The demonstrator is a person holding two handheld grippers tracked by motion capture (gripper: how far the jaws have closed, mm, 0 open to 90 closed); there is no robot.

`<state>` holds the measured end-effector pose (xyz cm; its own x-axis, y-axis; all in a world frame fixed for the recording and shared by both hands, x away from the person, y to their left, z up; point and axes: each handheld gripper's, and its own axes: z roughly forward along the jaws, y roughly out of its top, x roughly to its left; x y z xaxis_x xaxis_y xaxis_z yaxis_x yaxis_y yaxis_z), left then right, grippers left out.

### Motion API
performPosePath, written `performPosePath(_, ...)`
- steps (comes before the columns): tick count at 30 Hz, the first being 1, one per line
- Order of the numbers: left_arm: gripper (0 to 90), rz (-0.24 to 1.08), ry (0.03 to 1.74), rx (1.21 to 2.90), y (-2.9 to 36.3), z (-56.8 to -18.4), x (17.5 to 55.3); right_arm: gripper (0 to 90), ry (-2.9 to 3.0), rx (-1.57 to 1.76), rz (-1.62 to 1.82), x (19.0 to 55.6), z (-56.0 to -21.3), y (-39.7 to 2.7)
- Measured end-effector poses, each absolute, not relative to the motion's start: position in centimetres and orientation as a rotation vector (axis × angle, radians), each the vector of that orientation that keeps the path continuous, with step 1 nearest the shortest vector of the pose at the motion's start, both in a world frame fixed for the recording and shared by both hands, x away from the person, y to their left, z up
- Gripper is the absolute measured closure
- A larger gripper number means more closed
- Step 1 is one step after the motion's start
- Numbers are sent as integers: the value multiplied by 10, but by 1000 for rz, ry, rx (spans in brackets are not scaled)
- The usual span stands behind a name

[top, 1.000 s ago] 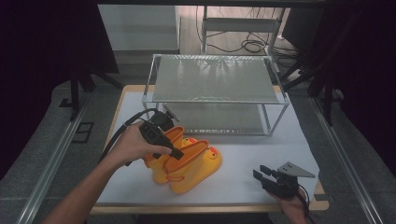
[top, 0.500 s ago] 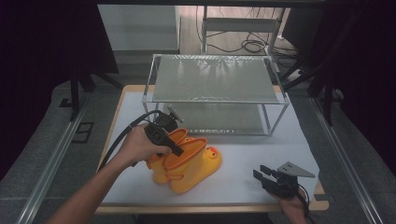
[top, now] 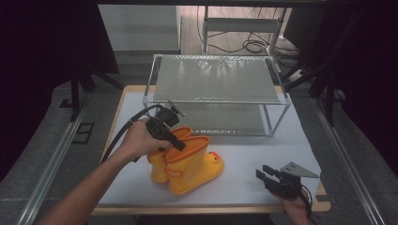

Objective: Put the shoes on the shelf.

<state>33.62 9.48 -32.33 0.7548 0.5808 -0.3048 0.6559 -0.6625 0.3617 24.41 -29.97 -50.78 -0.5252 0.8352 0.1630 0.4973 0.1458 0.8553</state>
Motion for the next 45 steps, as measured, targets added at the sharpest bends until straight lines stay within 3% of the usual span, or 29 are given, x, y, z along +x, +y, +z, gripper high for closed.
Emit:
performPosePath(10,823,-316,827,2408,83,-282,335,581,2070,1289,1337,242,-506,-304)
performPosePath(28,822,-276,741,2348,52,-210,344,582,2059,1306,1347,243,-508,-307)
performPosePath(35,822,-344,701,2280,40,-182,356,583,2064,1315,1345,243,-509,-306)
performPosePath(45,822,-320,720,2218,26,-145,381,583,2068,1315,1348,242,-511,-306)
